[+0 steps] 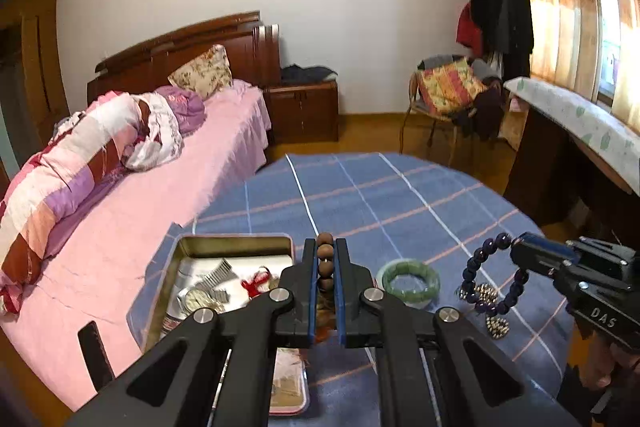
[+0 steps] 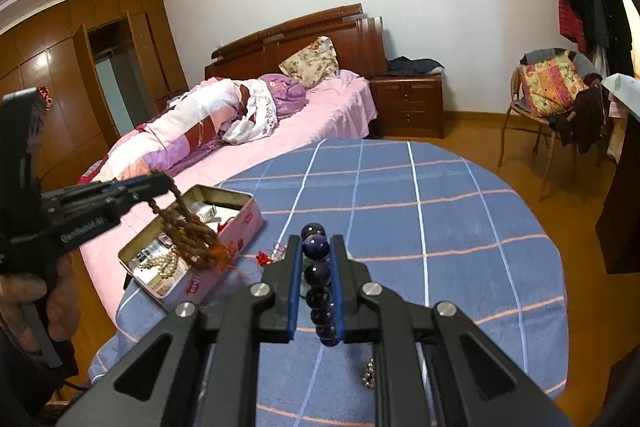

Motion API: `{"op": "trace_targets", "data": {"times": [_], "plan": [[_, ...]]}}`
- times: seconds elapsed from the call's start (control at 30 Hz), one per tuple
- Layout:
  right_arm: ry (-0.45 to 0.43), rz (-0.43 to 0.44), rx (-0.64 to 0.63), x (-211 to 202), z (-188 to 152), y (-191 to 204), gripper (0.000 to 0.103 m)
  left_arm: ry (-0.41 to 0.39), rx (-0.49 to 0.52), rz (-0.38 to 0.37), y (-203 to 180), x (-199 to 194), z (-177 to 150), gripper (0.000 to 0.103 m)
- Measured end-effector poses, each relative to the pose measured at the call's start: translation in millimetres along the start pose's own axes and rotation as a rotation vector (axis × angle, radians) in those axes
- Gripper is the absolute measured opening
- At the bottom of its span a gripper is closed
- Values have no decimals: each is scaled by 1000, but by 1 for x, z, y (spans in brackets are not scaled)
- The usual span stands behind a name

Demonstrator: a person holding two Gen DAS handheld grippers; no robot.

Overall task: Organize jewelry
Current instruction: 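Grasp the brown wooden bead strand with the left tool while the right tool holds the bracelet, then carry the bead strand into the tin with the left tool while the right tool carries the bracelet there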

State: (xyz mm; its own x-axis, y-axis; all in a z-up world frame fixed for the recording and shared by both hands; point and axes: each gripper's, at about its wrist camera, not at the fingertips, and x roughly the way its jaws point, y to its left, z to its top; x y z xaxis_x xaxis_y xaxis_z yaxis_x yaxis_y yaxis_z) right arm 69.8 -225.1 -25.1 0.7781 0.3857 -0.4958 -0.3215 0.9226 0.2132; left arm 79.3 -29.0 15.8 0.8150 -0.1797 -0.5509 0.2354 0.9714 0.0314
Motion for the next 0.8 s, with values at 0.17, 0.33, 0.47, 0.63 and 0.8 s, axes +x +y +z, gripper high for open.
{"op": "trace_targets", "data": {"times": [0.17,0.33,0.47,0.63,0.8], "plan": [[-6,15,-10,-1,8,6,16,-35,2,10,9,-12,8,6],[-9,34,-42,3,17,16,16,-42,-3,26,21,-16,12,6],[-17,53,-70,7,28,28,16,-41,-5,46,33,-15,12,6],[-20,80,-98,16,38,44,16,-38,-13,77,47,-14,10,6],[-10,114,-120,27,44,62,16,-34,-34,105,64,-14,7,6]]}}
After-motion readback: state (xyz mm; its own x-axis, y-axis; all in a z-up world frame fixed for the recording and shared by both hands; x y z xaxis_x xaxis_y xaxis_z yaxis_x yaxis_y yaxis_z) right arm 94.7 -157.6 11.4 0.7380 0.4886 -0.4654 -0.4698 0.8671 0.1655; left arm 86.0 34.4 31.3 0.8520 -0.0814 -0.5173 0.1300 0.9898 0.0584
